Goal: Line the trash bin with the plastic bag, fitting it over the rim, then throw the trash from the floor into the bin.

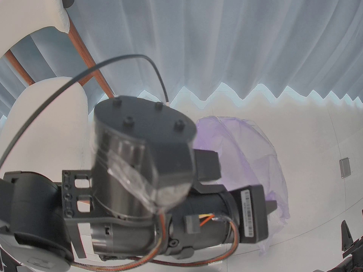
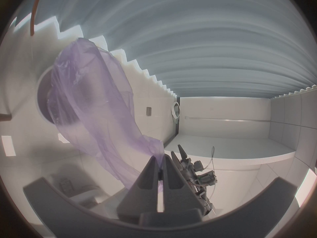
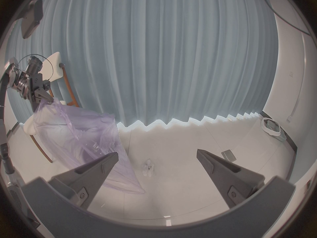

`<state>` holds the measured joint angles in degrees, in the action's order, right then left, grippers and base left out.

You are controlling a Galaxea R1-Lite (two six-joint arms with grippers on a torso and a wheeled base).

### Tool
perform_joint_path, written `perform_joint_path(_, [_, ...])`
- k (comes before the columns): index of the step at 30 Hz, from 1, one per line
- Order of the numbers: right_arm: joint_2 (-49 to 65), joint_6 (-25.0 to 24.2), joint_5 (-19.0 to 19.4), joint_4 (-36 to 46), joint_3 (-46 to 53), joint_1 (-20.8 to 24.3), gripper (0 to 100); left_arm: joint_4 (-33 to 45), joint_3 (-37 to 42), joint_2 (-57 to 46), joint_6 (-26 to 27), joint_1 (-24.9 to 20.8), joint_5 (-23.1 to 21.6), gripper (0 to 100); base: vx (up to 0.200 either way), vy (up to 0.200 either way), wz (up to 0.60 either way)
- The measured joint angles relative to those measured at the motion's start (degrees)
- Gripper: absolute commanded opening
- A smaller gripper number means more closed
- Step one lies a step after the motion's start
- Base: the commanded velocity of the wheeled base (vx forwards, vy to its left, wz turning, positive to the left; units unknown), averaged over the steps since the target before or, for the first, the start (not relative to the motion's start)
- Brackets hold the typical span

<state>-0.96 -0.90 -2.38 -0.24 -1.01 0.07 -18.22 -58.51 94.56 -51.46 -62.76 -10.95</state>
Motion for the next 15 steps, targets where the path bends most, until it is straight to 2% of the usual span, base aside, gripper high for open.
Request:
perform_joint_path(8, [0.00, 0.00, 0.00, 0.02, 0.00, 0.00, 100, -0.11, -2.36, 1.55, -0.88, -2.73, 0.02, 0, 0.000, 0.000, 0.00])
perform_joint_path(12, [0.00, 0.00, 0.00, 0.02, 0.00, 0.00, 100, -0.11, -2.86, 2.35, -0.90, -1.30, -0.21, 0, 0.000, 0.000, 0.00])
perform_joint_path(15, [0.00, -0.02, 0.00, 0.02, 0.00, 0.00, 100, -0.46, -3.04, 2.73, -0.85, 1.46, -0.87, 0, 0.000, 0.000, 0.00])
